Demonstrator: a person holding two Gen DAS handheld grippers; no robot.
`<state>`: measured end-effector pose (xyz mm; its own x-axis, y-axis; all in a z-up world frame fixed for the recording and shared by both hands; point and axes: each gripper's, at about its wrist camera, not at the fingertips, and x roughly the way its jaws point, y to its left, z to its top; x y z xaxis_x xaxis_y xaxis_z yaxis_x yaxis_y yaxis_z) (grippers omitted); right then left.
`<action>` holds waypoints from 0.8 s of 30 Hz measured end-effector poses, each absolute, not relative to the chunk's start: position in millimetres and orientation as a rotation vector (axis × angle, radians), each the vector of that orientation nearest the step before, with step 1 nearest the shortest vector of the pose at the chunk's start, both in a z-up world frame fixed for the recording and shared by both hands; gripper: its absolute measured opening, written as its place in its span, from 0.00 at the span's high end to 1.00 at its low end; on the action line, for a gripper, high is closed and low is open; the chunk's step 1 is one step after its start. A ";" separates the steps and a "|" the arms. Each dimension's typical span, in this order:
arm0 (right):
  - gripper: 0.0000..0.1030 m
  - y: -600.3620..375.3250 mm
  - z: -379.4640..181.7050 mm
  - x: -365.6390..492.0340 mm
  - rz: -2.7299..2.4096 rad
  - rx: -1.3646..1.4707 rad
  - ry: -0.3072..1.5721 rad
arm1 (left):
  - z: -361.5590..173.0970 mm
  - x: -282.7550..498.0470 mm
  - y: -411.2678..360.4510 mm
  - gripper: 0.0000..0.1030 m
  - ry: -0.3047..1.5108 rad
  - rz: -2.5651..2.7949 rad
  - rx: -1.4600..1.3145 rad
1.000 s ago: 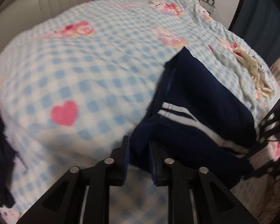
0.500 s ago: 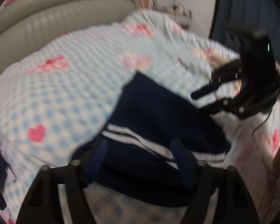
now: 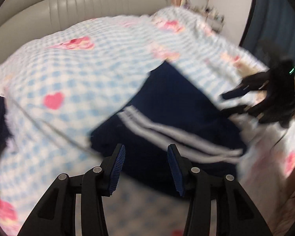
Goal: Fold clothes
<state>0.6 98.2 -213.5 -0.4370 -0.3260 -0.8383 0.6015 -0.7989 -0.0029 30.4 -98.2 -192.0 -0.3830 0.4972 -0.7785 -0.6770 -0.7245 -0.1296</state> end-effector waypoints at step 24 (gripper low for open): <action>0.35 167.6 -255.8 -37.5 -2.217 1.472 0.060 | -265.2 -34.6 -125.8 0.59 -0.351 2.117 -1.443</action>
